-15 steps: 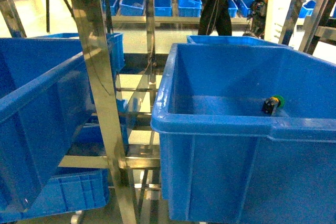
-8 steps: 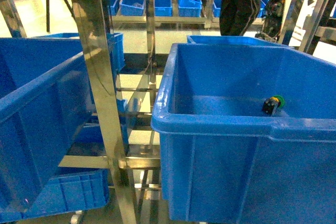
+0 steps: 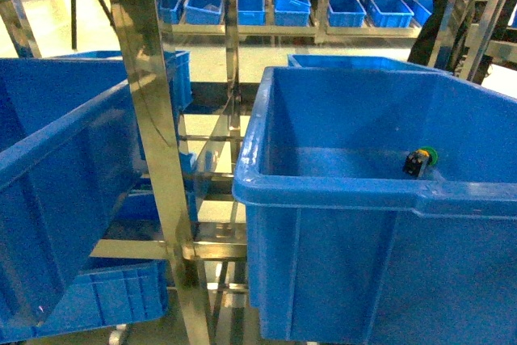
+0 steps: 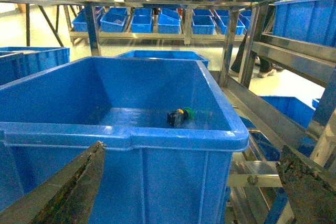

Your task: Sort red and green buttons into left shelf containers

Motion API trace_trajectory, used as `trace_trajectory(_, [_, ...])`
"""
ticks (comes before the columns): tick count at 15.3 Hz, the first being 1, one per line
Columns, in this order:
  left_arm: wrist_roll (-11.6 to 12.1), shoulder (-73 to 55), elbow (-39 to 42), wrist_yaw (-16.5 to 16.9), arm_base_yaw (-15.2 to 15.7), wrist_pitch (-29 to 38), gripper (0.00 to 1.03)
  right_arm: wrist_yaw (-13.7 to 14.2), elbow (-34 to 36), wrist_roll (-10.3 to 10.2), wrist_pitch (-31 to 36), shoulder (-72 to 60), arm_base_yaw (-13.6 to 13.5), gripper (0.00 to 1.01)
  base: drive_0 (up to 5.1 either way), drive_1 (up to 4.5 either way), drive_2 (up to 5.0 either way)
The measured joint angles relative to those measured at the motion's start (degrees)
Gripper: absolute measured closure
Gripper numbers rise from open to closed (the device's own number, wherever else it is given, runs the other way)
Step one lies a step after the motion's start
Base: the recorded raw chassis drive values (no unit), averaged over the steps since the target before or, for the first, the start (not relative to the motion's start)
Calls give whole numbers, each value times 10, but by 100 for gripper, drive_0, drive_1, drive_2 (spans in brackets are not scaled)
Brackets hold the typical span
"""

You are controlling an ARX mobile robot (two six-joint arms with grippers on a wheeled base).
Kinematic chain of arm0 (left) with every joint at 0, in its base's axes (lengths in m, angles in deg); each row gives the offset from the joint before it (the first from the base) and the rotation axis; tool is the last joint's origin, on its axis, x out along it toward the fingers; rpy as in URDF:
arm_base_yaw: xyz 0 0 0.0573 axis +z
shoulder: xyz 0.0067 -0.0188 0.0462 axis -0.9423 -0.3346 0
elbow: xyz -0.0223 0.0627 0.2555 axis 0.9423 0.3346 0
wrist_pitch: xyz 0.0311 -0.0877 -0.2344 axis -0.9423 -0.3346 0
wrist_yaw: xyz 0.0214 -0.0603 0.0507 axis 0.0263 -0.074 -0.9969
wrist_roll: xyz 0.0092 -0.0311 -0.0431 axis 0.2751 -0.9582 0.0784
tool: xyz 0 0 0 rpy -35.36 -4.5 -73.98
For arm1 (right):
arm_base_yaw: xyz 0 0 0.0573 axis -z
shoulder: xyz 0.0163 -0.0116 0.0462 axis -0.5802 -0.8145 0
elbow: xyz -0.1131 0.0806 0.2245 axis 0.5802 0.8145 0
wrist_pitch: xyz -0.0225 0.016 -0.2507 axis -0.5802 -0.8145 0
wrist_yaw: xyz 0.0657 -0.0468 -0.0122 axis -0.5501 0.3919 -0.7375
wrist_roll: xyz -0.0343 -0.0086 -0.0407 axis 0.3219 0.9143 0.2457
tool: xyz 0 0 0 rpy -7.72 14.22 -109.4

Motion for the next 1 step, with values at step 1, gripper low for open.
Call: trace_trajectory(1, [0, 0, 0, 0, 0, 0, 5, 0, 0, 0, 0, 0, 0, 3, 0, 0, 0])
